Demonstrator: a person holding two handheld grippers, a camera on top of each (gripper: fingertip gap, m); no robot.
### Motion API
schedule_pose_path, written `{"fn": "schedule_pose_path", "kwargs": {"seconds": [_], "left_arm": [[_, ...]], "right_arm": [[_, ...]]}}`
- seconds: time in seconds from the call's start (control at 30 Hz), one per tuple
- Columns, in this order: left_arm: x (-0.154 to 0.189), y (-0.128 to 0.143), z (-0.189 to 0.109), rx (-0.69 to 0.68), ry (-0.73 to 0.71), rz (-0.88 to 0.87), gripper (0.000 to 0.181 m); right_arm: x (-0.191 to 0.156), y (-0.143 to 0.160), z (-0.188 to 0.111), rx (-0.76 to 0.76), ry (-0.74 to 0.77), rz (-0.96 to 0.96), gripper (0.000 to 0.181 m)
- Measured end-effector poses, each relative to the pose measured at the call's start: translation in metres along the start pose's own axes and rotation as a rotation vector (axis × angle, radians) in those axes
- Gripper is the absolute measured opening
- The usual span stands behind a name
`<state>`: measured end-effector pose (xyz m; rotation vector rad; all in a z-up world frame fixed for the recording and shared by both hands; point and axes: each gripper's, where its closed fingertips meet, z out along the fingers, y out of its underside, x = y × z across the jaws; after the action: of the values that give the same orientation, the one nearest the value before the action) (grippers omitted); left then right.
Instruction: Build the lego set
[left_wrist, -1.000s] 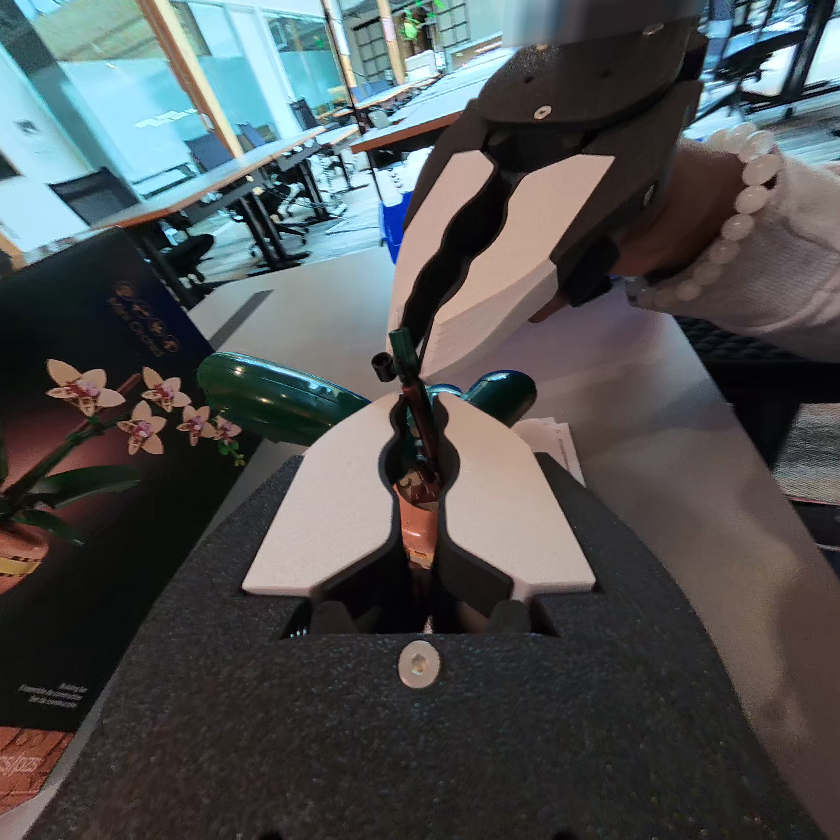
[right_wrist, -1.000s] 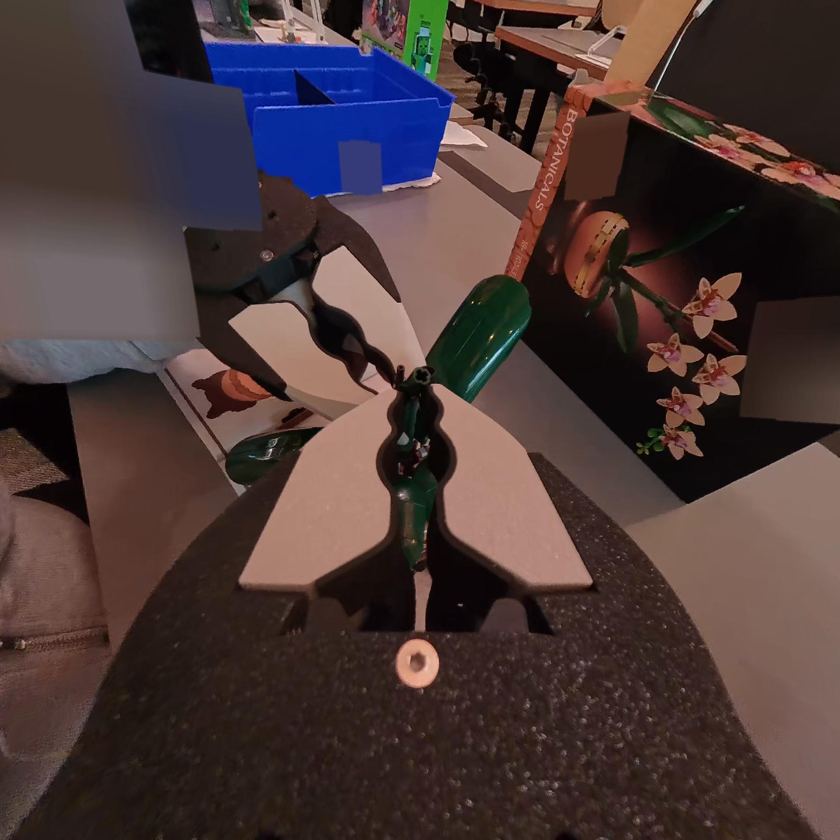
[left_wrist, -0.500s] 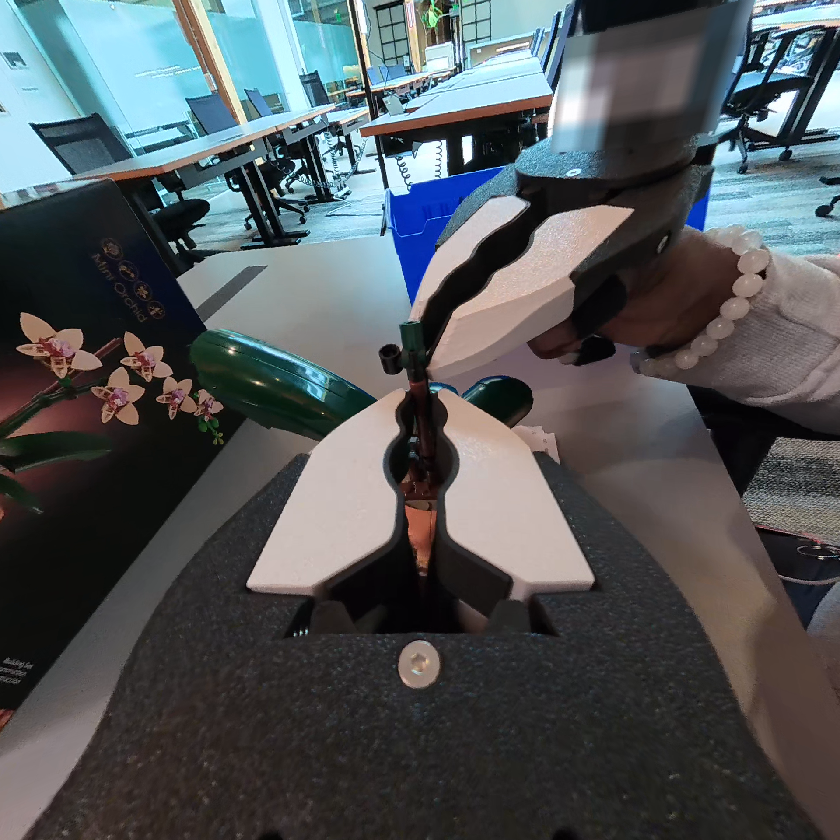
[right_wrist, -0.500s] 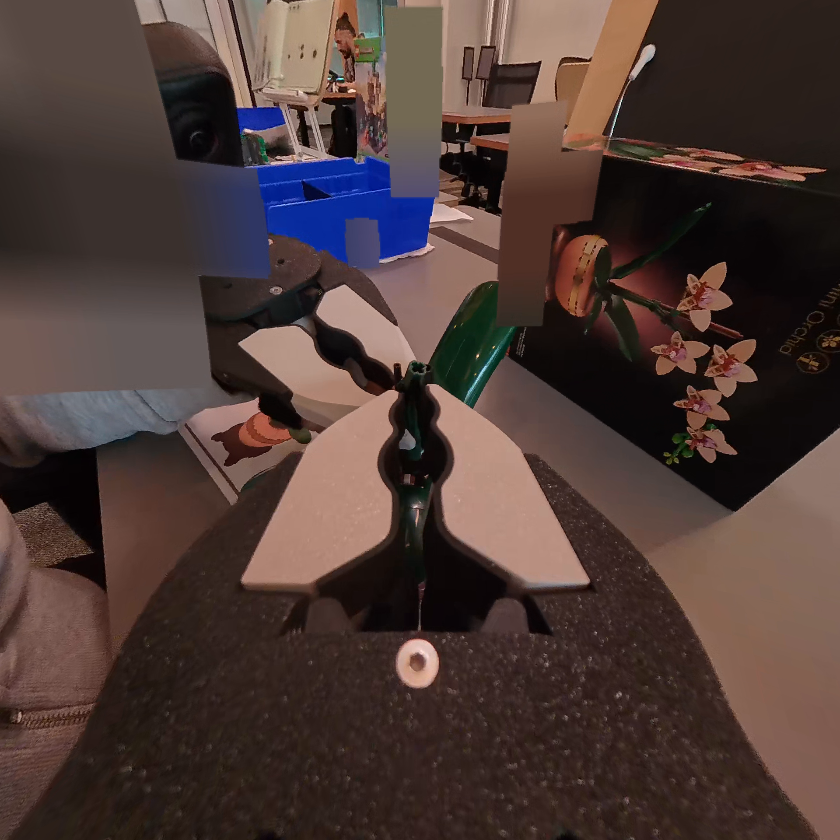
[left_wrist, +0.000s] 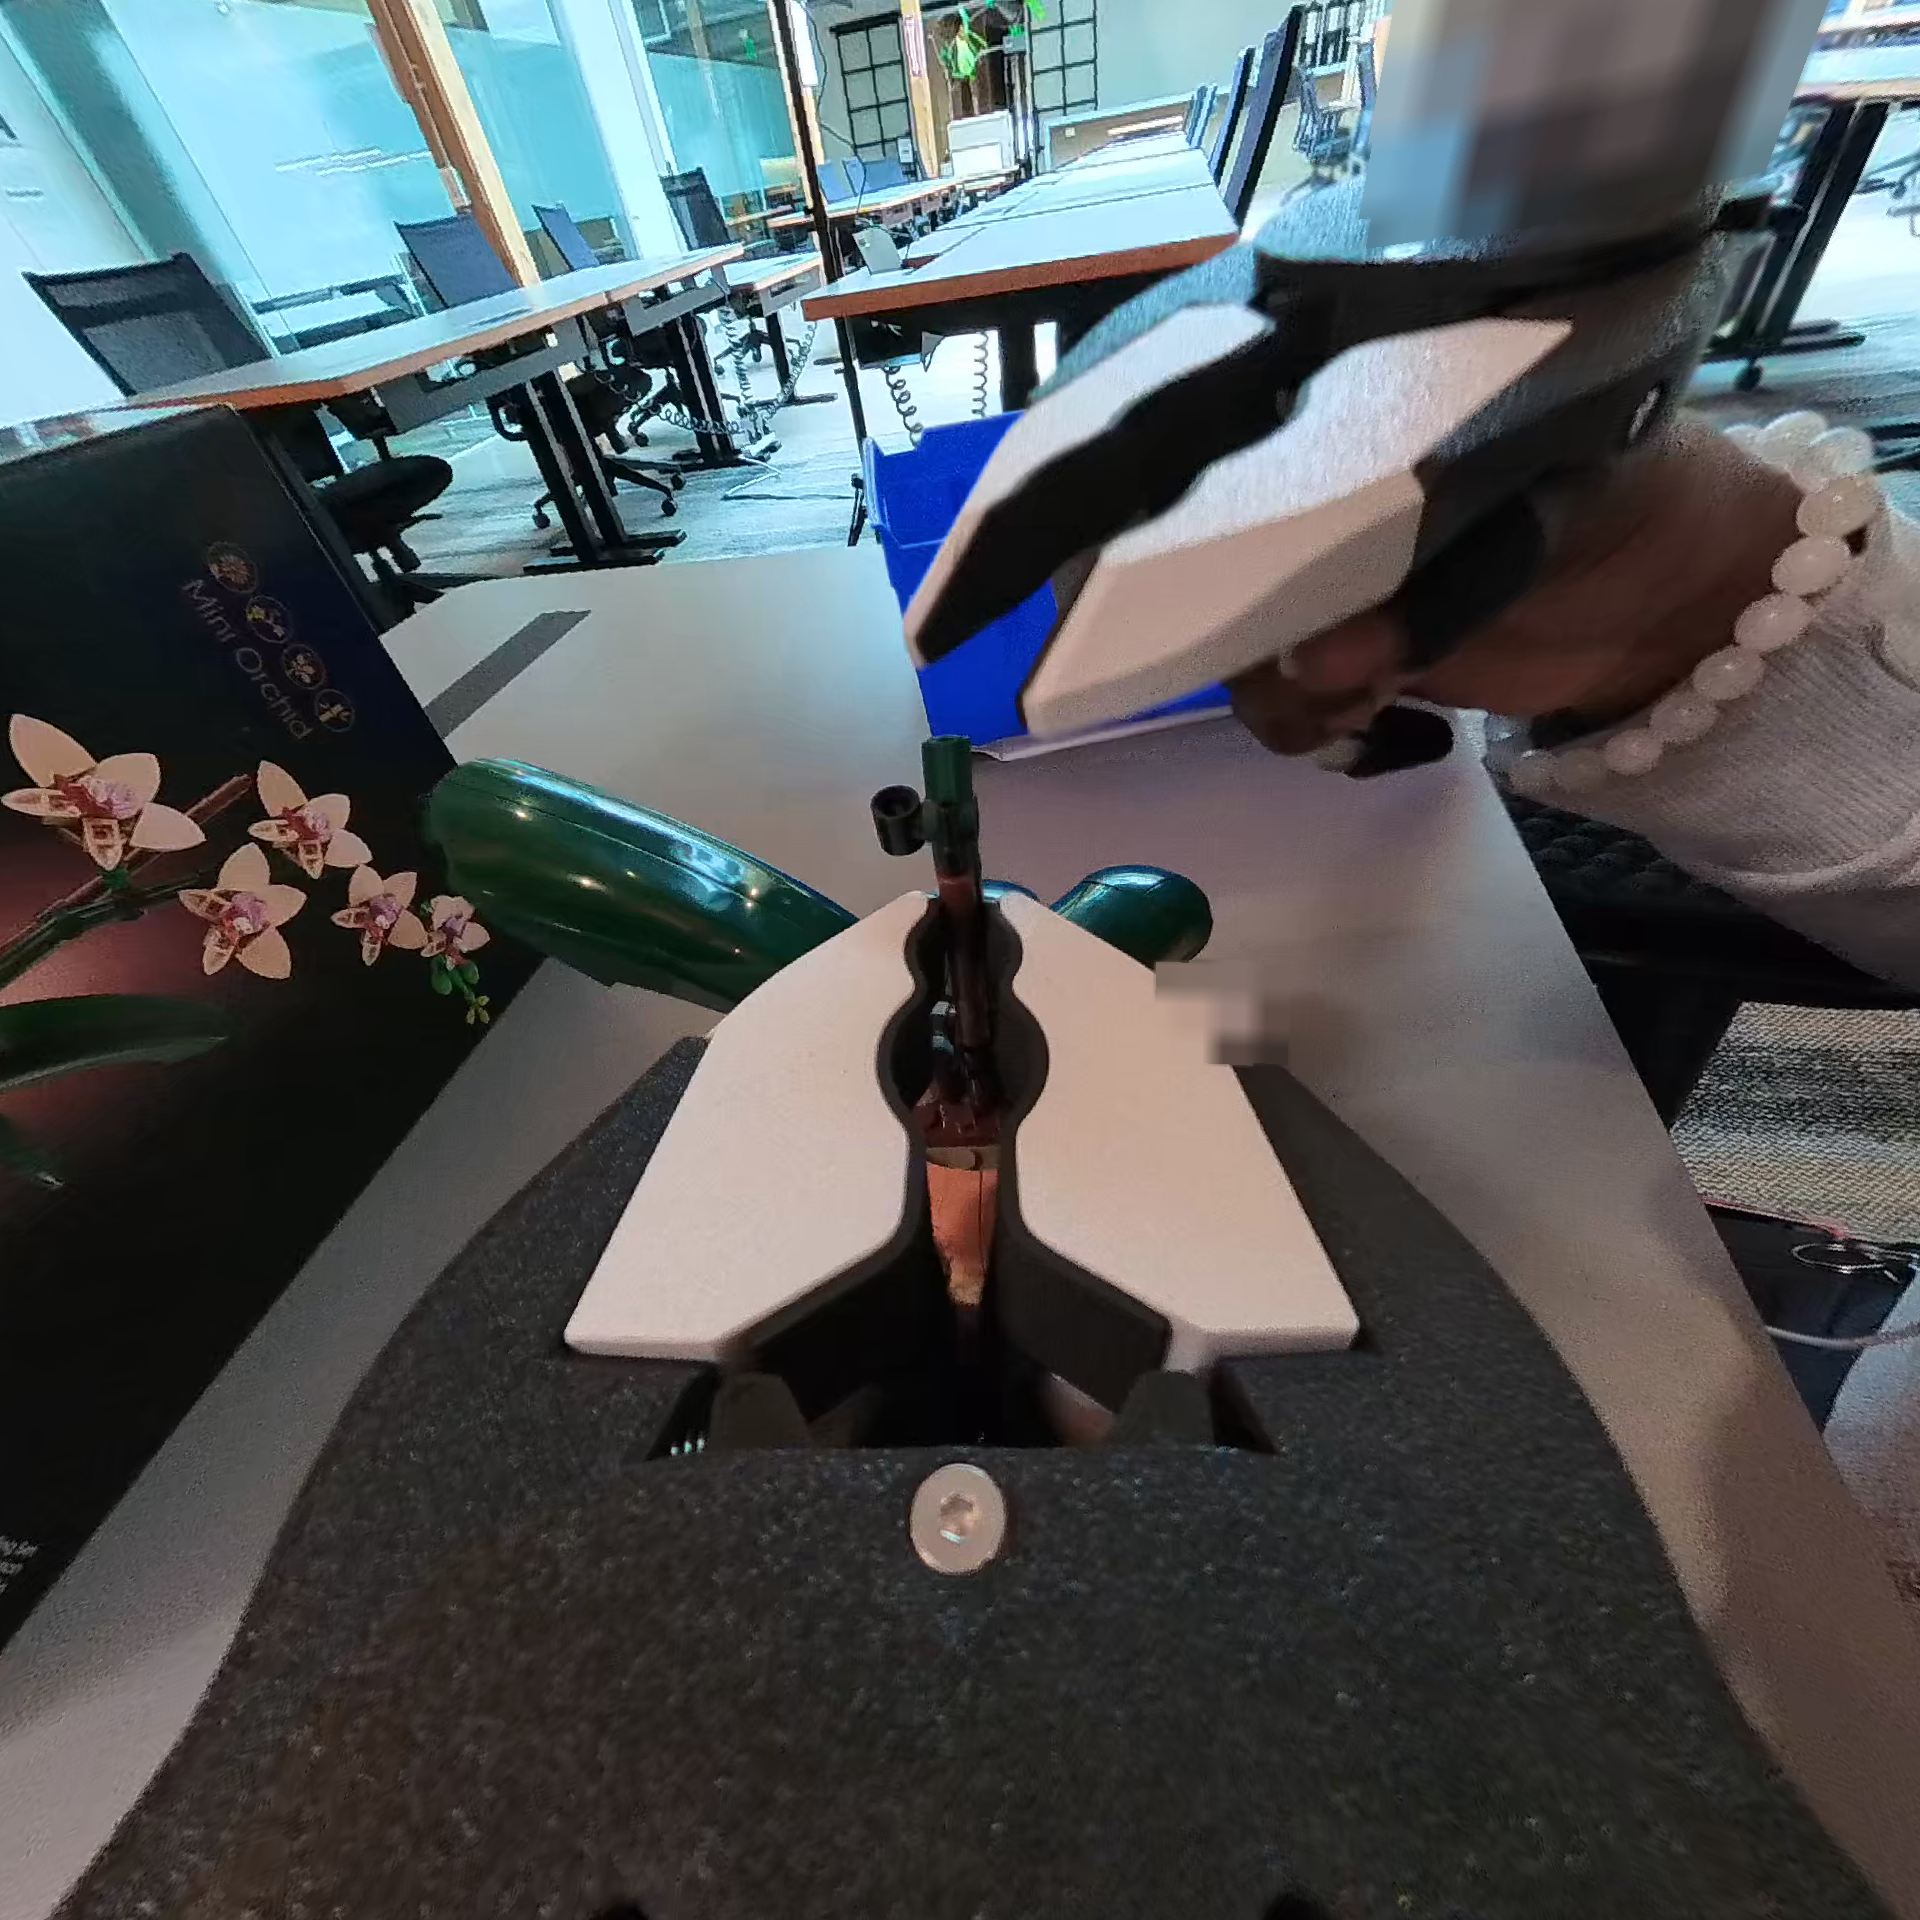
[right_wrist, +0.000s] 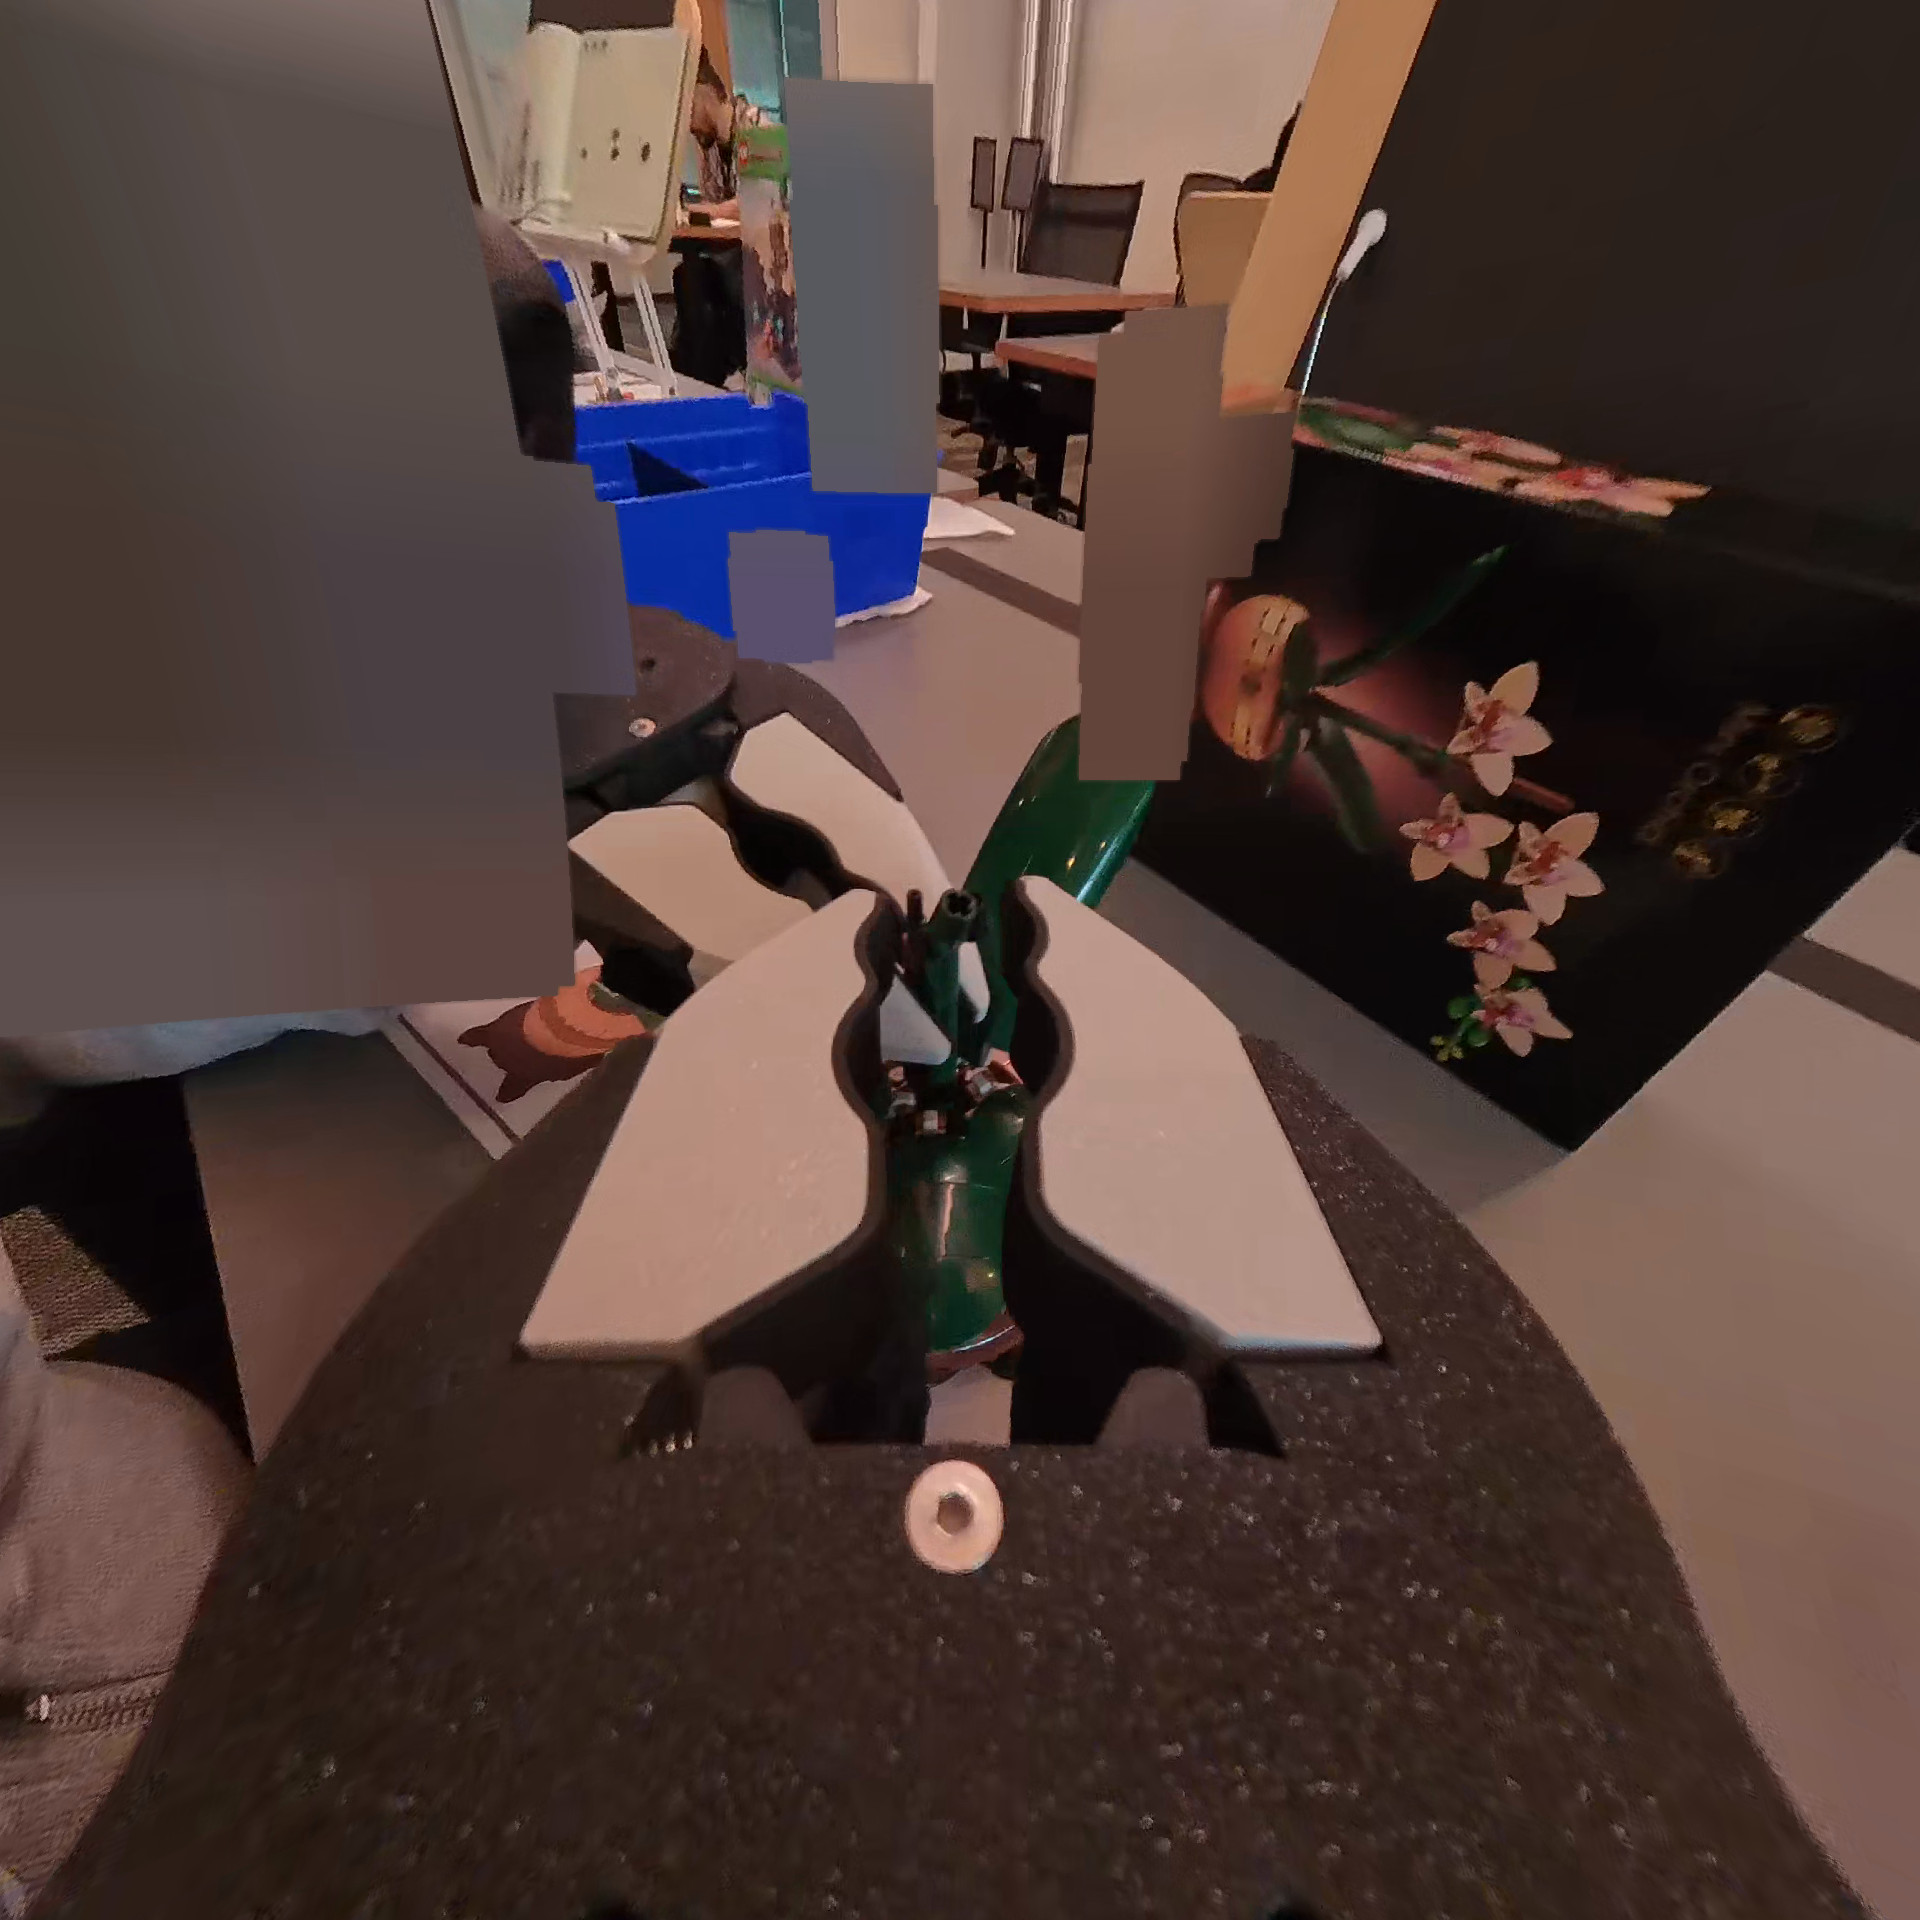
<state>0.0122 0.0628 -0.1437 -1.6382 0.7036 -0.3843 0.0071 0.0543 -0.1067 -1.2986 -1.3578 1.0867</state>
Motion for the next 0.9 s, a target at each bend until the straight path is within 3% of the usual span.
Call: {"fn": "schedule_pose_path", "kwargs": {"seconds": [0.17, 0.9], "left_arm": [[0.0000, 0.0000, 0.0001, 0.003, -0.003, 0.005, 0.006], [-0.0007, 0.0026, -0.0005, -0.010, -0.025, 0.003, 0.007]], "right_arm": [[0.0014, 0.0058, 0.0091, 0.005, 0.001, 0.053, 0.008], [0.0022, 0.0044, 0.0115, 0.151, -0.033, 0.121, 0.004]]}}
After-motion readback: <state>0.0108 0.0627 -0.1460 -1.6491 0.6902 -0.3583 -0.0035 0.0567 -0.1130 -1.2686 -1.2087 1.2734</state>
